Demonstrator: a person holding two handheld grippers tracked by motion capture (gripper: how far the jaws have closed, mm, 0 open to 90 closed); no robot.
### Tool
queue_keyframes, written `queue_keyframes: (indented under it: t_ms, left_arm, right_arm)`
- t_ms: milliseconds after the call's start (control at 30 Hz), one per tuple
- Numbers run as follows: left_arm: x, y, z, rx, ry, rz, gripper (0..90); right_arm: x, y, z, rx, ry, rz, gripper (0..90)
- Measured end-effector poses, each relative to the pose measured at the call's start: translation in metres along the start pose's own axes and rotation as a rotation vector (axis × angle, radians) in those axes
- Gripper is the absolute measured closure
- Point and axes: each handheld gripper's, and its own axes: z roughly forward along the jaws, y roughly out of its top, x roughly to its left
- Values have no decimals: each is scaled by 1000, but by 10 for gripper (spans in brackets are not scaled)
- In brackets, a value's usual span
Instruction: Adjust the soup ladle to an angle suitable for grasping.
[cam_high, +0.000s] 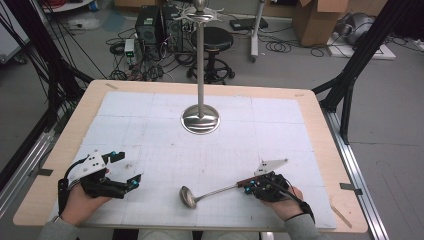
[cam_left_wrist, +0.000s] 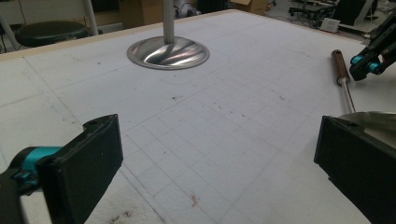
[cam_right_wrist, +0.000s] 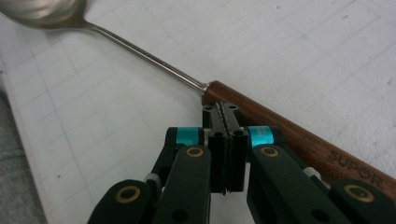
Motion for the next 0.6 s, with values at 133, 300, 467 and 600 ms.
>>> queue_keyframes:
  t_ms: [133, 300, 467, 600]
  left_arm:
    - [0, 0, 0, -1, 1, -1, 17]
    - [0, 0, 1, 3, 1, -3, 17]
    - [1, -1, 2, 10, 2, 2, 17]
    - [1, -1, 2, 11, 1, 1, 17]
  right_arm:
    - [-5, -2, 1, -5, -3, 14, 900]
    - [-11, -2, 5, -7, -16, 10, 900]
    - [-14, -1, 9, -36, -24, 0, 900]
    - [-16, 3, 13, -56, -46, -6, 900]
